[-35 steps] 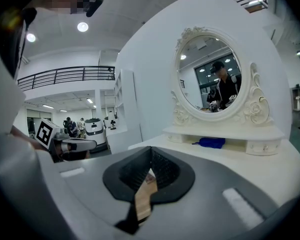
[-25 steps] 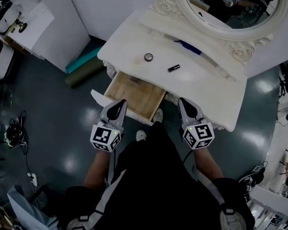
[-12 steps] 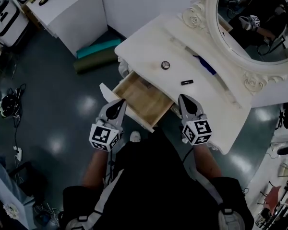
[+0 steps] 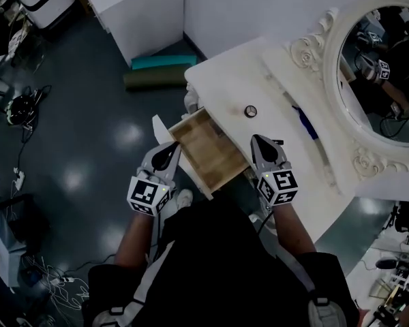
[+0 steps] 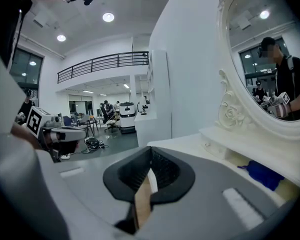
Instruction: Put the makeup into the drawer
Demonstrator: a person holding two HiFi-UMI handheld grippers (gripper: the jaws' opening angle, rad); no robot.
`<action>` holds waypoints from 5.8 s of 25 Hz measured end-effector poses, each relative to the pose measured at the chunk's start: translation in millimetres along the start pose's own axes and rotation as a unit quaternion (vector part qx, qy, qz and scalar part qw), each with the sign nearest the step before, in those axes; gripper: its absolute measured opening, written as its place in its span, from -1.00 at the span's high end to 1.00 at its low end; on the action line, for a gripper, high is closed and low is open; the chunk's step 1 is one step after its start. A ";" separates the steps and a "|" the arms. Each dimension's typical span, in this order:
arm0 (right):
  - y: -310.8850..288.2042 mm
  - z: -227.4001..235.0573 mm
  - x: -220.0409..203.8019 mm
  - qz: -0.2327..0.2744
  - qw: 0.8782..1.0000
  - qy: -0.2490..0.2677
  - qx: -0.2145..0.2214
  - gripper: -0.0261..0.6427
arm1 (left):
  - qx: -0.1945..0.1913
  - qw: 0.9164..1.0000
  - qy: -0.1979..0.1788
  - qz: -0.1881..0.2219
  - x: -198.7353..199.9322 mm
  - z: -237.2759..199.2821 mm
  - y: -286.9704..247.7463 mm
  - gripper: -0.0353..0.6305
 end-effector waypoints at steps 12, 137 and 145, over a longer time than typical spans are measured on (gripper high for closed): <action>-71.0 28.5 -2.9 -0.029 0.997 0.053 0.056 0.91 | 0.109 0.994 0.019 0.017 -1.5 -9.9 21.9 0.88; -252.9 -148.3 -170.7 -0.258 0.930 0.144 0.221 0.35 | 0.311 0.948 0.036 -0.049 -43.2 -37.0 181.5 0.88; -238.5 -146.2 -151.6 -0.236 0.936 0.139 0.219 0.39 | 0.298 0.953 0.034 -0.033 -35.5 -34.2 178.5 0.88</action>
Point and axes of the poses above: the fingertips, and each gripper's own axes: y backward along the fingers, z to its right, x out of its top, the point moved 5 cm from there along y, backward along the fingers, and after that the axes turned 8 degrees about y, right-handed, at the moved point
